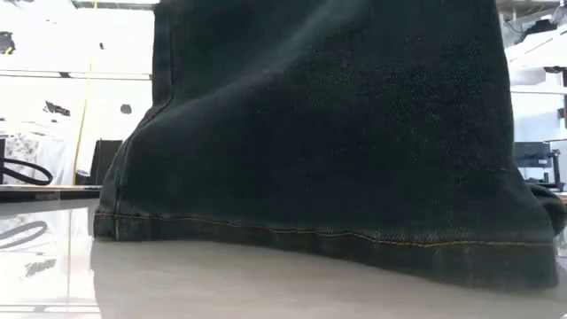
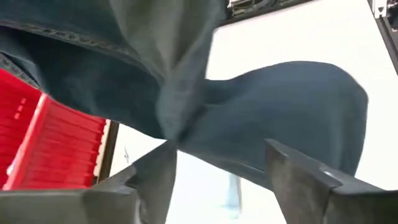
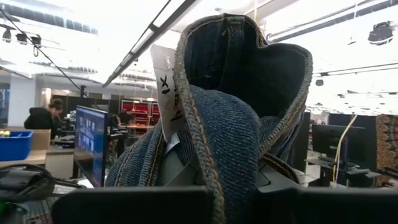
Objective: Fold Laundry from Bin
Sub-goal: Fold the black pants from the red laundry bin
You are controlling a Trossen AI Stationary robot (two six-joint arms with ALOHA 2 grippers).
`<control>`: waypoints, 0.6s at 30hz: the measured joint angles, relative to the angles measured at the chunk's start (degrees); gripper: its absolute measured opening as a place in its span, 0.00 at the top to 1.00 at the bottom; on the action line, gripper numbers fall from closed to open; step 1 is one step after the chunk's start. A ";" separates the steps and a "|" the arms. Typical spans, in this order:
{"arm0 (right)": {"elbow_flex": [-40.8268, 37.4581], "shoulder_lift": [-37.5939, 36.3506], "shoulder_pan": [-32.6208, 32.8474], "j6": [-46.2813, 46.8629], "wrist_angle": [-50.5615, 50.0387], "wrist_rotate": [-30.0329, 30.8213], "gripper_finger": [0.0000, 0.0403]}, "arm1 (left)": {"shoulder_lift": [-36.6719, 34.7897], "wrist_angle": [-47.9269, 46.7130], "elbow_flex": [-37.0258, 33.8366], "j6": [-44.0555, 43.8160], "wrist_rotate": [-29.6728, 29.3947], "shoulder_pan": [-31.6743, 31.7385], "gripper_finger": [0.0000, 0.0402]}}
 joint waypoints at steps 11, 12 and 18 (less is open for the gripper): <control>0.00 0.00 0.00 1.55 -1.81 1.46 0.90 | -1.14 -13.29 -0.13 -5.56 -4.20 -1.26 0.29; 0.00 0.00 0.00 1.57 -1.81 1.46 0.90 | -1.61 -12.89 -0.13 -6.16 -4.60 -0.71 0.29; 0.00 0.09 0.52 3.39 -1.65 -0.93 0.90 | -3.34 -8.68 -0.13 -5.78 -5.52 2.26 0.29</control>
